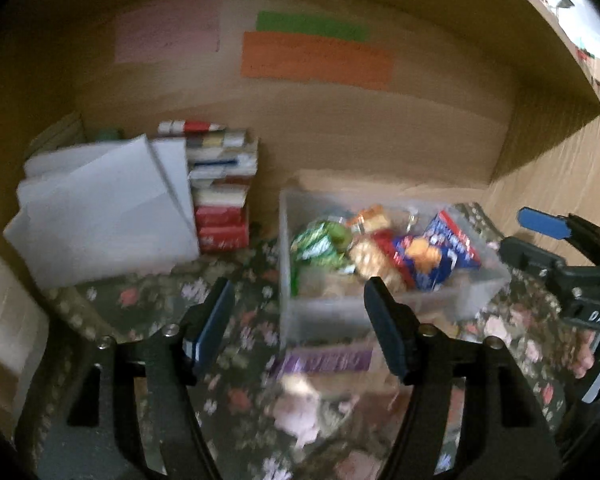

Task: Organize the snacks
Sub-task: 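Grasp a long wafer roll with the left gripper while the right grasps the white chip bag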

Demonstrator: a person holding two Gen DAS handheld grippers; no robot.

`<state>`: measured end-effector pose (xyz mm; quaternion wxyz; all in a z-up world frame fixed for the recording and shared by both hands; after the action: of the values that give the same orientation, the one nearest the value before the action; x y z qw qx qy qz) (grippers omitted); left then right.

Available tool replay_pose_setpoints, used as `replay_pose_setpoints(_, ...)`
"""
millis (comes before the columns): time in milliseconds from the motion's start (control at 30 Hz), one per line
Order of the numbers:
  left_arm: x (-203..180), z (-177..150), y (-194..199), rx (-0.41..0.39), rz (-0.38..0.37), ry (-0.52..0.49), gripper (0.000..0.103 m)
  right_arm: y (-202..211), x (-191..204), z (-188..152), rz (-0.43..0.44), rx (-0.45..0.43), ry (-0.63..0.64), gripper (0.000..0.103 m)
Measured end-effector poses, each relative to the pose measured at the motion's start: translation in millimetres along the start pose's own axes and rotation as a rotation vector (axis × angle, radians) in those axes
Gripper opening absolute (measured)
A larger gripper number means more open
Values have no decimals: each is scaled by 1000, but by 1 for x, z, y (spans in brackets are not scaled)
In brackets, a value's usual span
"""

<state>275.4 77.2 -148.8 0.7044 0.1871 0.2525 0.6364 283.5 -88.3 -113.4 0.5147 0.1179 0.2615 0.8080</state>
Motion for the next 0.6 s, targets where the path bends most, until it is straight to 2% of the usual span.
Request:
replay_pose_setpoints(400, 6, -80, -10, 117, 36, 3, 67, -7, -8, -80, 44, 159, -133, 73)
replay_pose_setpoints(600, -5, -91, -29, 154, 25, -31, 67, -14, -1, -108, 81, 228, -172, 73)
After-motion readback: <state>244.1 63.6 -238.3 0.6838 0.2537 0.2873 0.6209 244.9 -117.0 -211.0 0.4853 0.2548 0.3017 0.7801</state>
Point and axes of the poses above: each gripper's, at about its wrist camera, not at the fingertips, and y roughly against the way its jaws point, x to its left, z to its top, the point moved 9 cm from there along -y, roughly the way its jaws point, and after that the axes turned 5 degrees about -z, right-handed, at the moved point
